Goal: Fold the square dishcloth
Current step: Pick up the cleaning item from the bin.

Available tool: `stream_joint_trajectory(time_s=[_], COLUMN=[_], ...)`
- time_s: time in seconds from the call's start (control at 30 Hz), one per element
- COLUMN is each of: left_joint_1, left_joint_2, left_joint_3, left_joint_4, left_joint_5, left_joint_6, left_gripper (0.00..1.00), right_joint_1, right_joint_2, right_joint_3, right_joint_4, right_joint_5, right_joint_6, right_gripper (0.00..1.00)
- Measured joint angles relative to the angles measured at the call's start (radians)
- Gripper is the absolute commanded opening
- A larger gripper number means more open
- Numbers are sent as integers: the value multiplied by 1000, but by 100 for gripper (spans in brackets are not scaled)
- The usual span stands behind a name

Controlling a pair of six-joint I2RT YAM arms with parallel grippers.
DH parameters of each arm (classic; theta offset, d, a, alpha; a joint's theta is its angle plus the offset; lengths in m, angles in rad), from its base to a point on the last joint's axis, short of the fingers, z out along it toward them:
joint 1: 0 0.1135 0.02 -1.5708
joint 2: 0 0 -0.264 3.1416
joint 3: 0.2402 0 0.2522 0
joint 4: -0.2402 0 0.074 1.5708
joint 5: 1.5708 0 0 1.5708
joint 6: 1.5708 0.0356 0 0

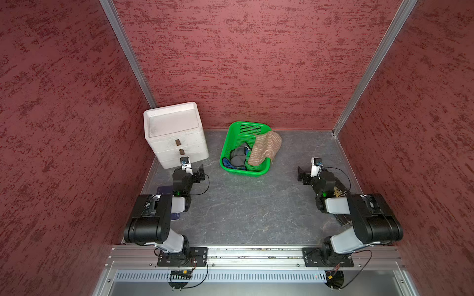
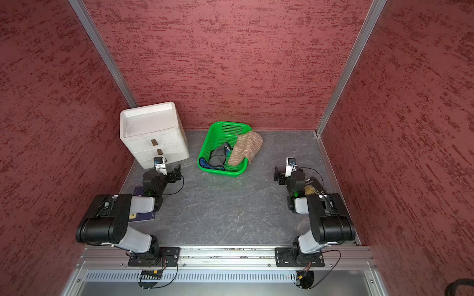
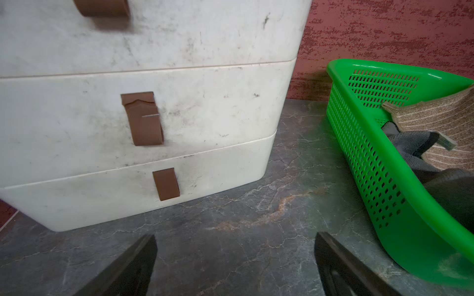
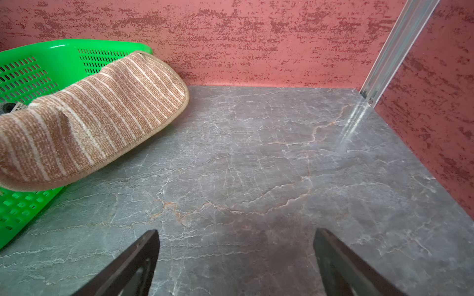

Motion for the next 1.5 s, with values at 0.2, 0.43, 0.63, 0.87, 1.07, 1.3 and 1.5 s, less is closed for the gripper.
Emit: stream_joint_trajectory(time_s=[0.2, 0.43, 0.63, 0.87, 1.07, 1.3, 1.5], left_joint_1=[0, 0, 0, 5, 35, 43, 43], left_joint_2=[0, 0, 0, -74, -368, -418, -378], left_joint_3=[0, 0, 0, 12, 246, 510, 475], left_joint_4=[0, 0, 0, -102, -555, -975, -1215], left_joint_5=[0, 0, 4, 69, 220, 399, 494], left_joint_6=[0, 0, 0, 1, 42, 101, 186], left_gripper=[100, 100, 100, 100, 100, 100, 100], right_joint_1=[0, 0, 0, 5, 8, 13, 106], right_joint_2=[0, 0, 0, -97, -386, -478, -205], right_joint_3=[0, 0, 0, 68, 329, 418, 543], right_joint_4=[0, 0, 0, -209, -582, -779, -921], right_joint_5=[0, 0, 0, 87, 175, 59, -80], right_joint_6=[0, 0, 0, 32, 206, 507, 589], right_gripper=[98, 99, 99, 99, 99, 98, 98])
